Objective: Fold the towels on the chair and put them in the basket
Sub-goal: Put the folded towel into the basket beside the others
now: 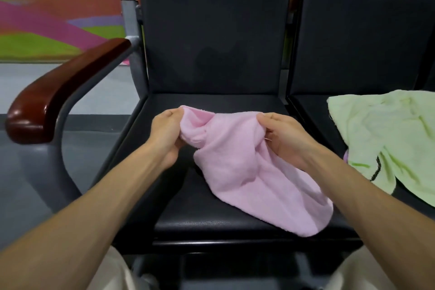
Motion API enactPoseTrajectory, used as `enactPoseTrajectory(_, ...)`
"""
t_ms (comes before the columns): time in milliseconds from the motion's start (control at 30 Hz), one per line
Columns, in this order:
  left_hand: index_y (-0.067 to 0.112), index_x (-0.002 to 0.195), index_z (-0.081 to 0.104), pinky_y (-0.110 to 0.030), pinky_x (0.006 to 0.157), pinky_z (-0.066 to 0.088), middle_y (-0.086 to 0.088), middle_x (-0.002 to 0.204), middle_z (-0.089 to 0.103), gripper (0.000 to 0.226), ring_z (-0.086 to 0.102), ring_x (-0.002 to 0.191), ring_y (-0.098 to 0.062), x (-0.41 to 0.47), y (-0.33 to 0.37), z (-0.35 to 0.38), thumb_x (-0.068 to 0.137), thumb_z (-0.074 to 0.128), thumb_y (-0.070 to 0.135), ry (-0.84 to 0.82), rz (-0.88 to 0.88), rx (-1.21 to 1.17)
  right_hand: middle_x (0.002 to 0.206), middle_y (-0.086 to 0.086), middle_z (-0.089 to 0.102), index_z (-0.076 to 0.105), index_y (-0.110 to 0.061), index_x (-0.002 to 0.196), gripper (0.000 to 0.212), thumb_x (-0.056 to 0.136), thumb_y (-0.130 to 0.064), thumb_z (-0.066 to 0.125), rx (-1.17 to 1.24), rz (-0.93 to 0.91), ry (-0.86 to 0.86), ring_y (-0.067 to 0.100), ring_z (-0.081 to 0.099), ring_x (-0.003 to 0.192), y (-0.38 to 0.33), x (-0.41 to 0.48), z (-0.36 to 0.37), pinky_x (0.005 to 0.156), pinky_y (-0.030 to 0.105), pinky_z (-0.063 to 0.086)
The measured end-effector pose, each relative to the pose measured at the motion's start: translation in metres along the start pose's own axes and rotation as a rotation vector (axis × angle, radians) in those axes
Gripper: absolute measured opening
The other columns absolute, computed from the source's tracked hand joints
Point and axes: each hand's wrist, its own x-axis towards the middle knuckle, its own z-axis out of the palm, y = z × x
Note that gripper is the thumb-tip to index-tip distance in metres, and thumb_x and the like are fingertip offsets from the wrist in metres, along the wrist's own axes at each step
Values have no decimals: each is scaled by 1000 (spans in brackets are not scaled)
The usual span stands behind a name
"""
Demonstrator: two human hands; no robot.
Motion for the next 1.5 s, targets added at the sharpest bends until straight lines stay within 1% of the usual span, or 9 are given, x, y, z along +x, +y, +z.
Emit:
enactPoseTrajectory(167,18,86,63,-29,65,53,0,85,66,17,63,79,-17,3,7,-12,94,49,14,185,99,68,83,9,65,62,-6,93,16,96,-21,57,31,-55,68,23,63,75,-9,-11,-19,75,37,53)
enactPoseTrajectory(333,17,80,60,-30,64,50,2,78,61,18,57,76,-16,0,10,-23,93,48,19,295,206,141,61,6,56,50,-13,75,21,93,-9,61,-110,-89,142,14,45,44,-11,-21,-29,51,30,49)
enactPoseTrajectory(500,17,79,61,-30,63,48,-3,83,64,24,57,72,-17,-12,-5,-24,94,42,22,127,134,428,75,7,69,61,-10,85,21,94,-29,60,-548,-23,79,13,55,52,12,-24,-14,60,28,50)
enactPoseTrajectory(633,4,82,58,-35,65,45,-12,79,57,28,54,73,-25,-15,-6,-28,95,44,24,-17,83,425,71,-8,63,62,-16,80,24,90,-38,61,-857,-293,111,6,55,65,15,-27,28,64,23,45)
enactPoseTrajectory(767,0,84,64,-29,59,48,-9,77,65,21,60,67,-20,-19,-8,-45,95,54,15,-219,65,511,74,-8,64,62,-21,80,35,83,-56,63,-971,-277,-149,8,59,69,20,-35,69,66,30,51)
enactPoseTrajectory(867,13,82,61,-26,58,43,0,78,61,21,54,69,-12,-16,-9,-59,97,48,12,-128,186,675,83,-2,64,60,-20,89,35,82,-54,64,-1274,-247,-206,19,60,81,34,-27,73,71,35,52)
enactPoseTrajectory(1167,15,99,60,-28,70,51,3,86,64,20,59,78,-11,-7,10,-67,96,41,11,267,280,335,66,-9,63,67,-20,70,14,83,-20,70,-420,-320,173,10,57,67,1,-3,35,59,24,41)
enactPoseTrajectory(1400,11,73,65,-27,63,44,-2,69,60,28,54,67,-19,-9,1,-57,88,42,6,175,75,314,68,-2,64,64,-16,82,3,84,-18,65,-750,-270,170,10,56,64,19,-6,44,58,17,44)
enactPoseTrajectory(1500,8,79,67,-26,62,47,-4,72,63,22,58,66,-19,-13,3,-51,89,48,8,149,16,239,73,4,70,63,-7,71,51,87,-54,53,-867,-193,44,22,64,69,27,-7,75,66,33,52)
